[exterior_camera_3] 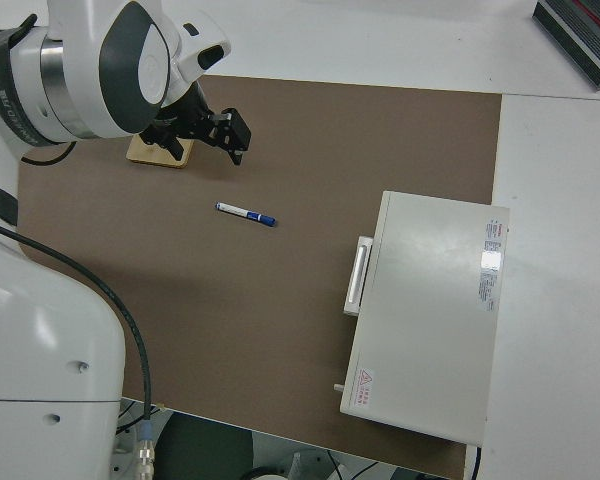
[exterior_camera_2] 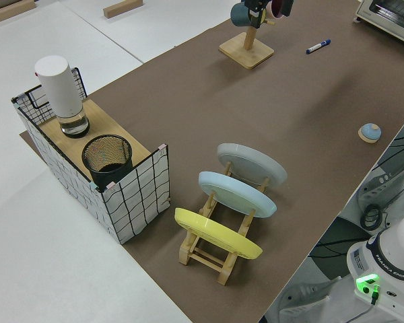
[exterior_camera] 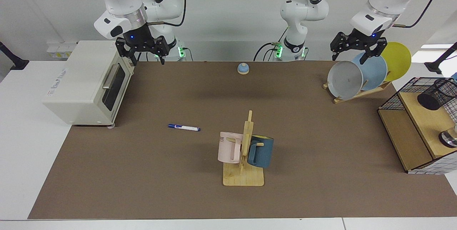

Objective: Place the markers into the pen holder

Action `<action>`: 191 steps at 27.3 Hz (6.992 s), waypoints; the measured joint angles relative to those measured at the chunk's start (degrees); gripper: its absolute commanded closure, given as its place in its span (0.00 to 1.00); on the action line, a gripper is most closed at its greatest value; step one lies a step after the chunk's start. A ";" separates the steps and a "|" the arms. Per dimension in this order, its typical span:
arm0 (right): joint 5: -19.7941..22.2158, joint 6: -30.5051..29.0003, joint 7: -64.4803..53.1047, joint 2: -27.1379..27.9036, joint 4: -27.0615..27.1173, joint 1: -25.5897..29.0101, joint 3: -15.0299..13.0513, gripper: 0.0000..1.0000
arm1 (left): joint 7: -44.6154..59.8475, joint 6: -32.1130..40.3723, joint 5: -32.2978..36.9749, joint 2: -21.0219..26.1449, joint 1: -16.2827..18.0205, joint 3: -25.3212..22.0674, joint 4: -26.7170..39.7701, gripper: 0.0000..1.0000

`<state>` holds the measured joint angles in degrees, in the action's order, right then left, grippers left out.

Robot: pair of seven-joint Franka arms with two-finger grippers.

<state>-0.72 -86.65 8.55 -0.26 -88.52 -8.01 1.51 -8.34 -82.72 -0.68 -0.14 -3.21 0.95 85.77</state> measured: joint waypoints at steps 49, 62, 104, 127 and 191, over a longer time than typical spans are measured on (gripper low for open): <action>-4.46 -16.41 66.14 0.09 -14.06 -0.60 0.14 0.01 | 0.00 0.00 -0.02 -0.02 0.00 0.11 0.00 0.00; -4.72 -32.72 83.15 2.25 -27.46 -1.55 0.18 0.01 | 0.00 0.00 -0.02 -0.02 0.00 0.19 0.00 0.00; -4.87 -55.10 90.06 16.93 -31.84 -2.93 0.11 1.00 | -0.01 0.01 -0.05 -0.02 0.00 0.35 0.00 0.00; -4.87 -47.50 90.06 13.97 -29.98 -2.79 -0.10 1.00 | 0.02 0.04 -0.35 -0.02 0.00 0.39 0.00 0.00; -4.88 -23.87 126.05 7.87 -4.83 -27.61 5.44 1.00 | -40.71 -5.91 -6.99 -4.19 -0.20 9.21 8.24 0.03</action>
<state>-5.60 -110.52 134.60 7.61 -93.35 -35.61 6.96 -49.05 -88.64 -7.67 -4.33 -3.41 10.16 94.01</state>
